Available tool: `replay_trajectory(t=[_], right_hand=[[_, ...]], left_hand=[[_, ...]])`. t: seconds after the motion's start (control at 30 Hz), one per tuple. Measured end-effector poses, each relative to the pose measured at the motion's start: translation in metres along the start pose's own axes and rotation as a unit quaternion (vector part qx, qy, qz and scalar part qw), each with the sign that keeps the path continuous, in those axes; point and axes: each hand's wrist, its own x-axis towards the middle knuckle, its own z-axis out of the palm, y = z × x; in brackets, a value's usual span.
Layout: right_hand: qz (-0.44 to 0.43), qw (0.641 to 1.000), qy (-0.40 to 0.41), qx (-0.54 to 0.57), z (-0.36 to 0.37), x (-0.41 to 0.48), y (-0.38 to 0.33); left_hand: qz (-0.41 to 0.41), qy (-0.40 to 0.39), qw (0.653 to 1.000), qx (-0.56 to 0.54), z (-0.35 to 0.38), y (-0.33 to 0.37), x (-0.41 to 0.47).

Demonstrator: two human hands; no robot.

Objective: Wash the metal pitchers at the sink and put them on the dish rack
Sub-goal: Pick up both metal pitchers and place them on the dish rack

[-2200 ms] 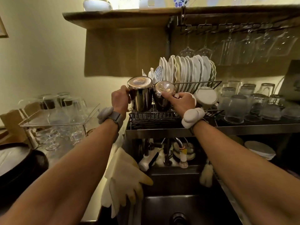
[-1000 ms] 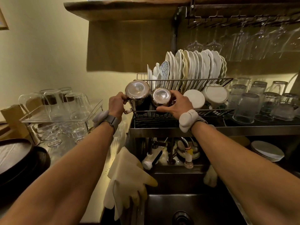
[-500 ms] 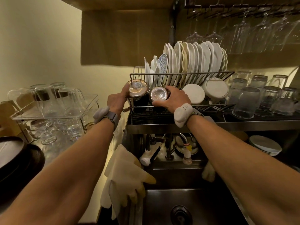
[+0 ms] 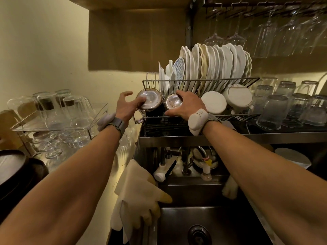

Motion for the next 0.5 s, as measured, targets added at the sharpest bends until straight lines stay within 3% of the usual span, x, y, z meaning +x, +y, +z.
replay_trajectory(t=[0.1,0.23,0.4,0.5], right_hand=[[-0.001,1.000,0.003,-0.019,0.002,0.004,-0.004],[0.001,1.000,0.006,-0.029,-0.001,0.009,-0.006],[0.031,0.999,0.025,-0.006,-0.007,0.012,-0.001],[0.030,0.998,0.020,-0.057,-0.006,0.012,-0.001]], left_hand=[[0.040,-0.036,0.997,0.048,0.004,0.006,-0.003],[0.032,-0.072,0.996,0.052,0.007,0.004,-0.003],[0.053,-0.082,0.993,0.066,0.014,0.005,-0.003],[0.062,-0.088,0.992,0.072,0.017,0.009,-0.002]])
